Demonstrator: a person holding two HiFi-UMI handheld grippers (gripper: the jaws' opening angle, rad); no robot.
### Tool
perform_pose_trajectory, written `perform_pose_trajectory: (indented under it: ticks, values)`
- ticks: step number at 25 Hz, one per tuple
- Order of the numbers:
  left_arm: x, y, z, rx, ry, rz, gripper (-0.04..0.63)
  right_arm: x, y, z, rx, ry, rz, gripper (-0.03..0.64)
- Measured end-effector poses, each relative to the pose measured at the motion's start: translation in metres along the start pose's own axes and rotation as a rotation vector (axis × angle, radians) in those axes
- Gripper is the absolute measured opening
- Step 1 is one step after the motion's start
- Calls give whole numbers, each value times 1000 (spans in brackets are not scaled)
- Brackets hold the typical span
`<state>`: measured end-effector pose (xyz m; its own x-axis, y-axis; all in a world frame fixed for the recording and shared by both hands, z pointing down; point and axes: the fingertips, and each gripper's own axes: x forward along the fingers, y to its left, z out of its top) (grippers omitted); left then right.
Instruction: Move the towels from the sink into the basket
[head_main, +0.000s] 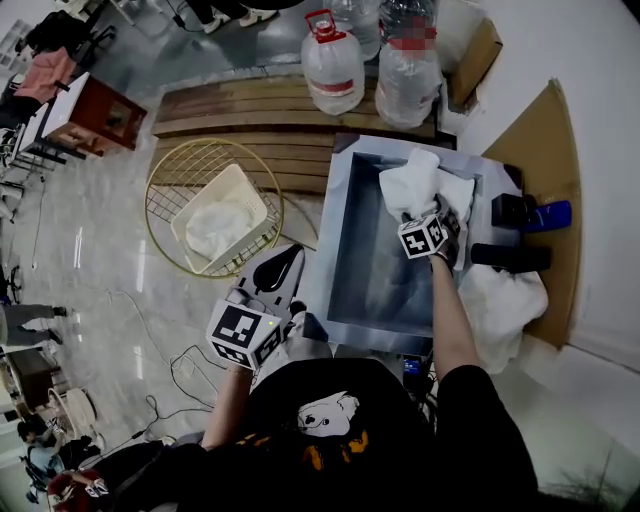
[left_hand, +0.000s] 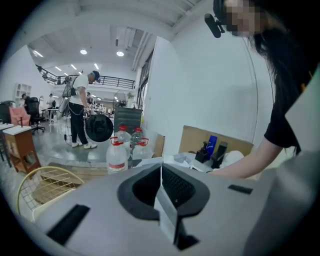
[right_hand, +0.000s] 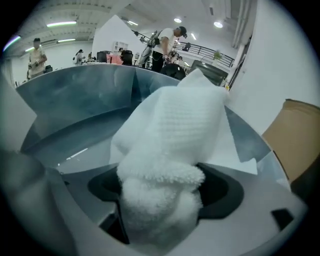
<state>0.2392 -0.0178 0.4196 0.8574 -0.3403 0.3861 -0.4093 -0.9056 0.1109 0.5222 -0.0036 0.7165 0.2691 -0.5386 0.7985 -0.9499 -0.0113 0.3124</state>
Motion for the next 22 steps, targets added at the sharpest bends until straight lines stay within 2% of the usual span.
perform_pose_trajectory:
  ticks: [3,5,11,22]
  values:
    - [-4,3,-3,-4,8,20,11,2,-6,2,18,-14,-22,395]
    - [-8,7,-6,-5,15,32,11,2,-8,2,4,-4,-60,318]
    - [-19,15,-5,-14,-12,48,11,-16,-7,10,-69,4,-150,175]
    - [-53,44,-9,-21,-42,19,11,-161,-9,91,90,-316,-182,153]
